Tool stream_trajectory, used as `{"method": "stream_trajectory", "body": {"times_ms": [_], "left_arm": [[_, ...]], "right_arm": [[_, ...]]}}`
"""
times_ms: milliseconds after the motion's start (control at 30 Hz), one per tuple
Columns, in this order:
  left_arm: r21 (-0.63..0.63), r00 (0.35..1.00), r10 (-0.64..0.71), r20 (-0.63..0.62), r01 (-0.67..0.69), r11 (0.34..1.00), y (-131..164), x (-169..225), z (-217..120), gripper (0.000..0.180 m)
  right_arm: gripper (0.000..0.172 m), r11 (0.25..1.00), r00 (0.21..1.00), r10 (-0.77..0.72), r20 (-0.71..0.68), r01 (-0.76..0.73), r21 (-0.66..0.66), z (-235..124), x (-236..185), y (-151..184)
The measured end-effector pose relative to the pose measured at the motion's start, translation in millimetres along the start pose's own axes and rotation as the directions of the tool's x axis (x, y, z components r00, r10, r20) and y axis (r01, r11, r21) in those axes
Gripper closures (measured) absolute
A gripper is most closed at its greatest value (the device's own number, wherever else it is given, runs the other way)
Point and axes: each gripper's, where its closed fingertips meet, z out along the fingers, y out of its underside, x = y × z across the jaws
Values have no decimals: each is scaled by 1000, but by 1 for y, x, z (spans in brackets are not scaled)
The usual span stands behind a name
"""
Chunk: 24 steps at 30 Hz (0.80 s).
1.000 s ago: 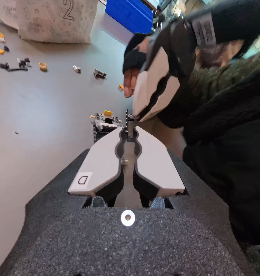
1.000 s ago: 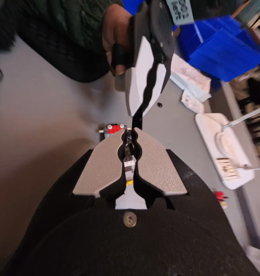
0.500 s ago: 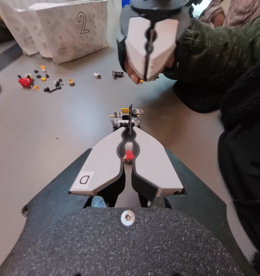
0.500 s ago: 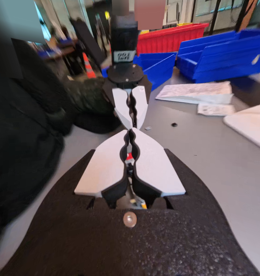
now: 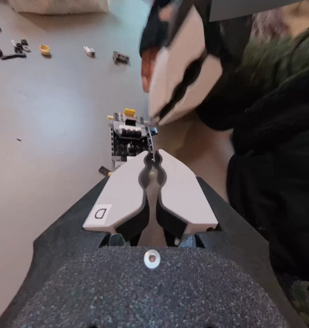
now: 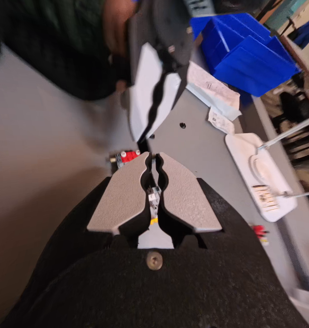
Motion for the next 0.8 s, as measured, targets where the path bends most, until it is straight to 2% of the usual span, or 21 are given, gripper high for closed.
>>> {"method": "stream_trajectory", "body": {"times_ms": [67,133,200,300,367,400,500,567,633,700,800], "left_arm": [[-43,998,48,-48,-50,998,6,16,12,177],[-99,991,126,38,-121,988,12,6,17,177],[-79,995,96,-10,-97,992,12,9,14,177],[-116,994,70,-87,-80,990,23,16,19,176],[-98,990,82,-115,-93,991,21,22,22,151],[-66,988,86,-130,-95,993,16,24,21,150],[123,988,92,-127,-77,989,-15,24,7,156],[229,984,156,-87,-133,964,-30,25,-2,158],[238,975,213,-55,-194,952,-33,27,-4,159],[190,969,243,-48,-230,954,-25,28,1,156],[210,967,249,-57,-232,950,-27,31,0,156]], "right_arm": [[168,977,979,204,18,-205,65,-4,16,3],[168,916,930,360,70,-367,161,-13,28,-3],[168,864,895,429,122,-446,232,-22,33,-11],[168,849,886,435,162,-463,253,-24,29,-13],[167,827,872,436,221,-486,282,-24,24,-20],[167,820,869,431,244,-490,295,-25,21,-24],[167,795,851,427,306,-515,320,-25,14,-34],[168,782,833,433,343,-537,317,-22,9,-38],[167,774,818,436,375,-553,309,-18,3,-40],[168,768,800,439,410,-571,291,-16,-2,-41],[167,807,798,416,435,-545,228,-10,-15,-34]]}}
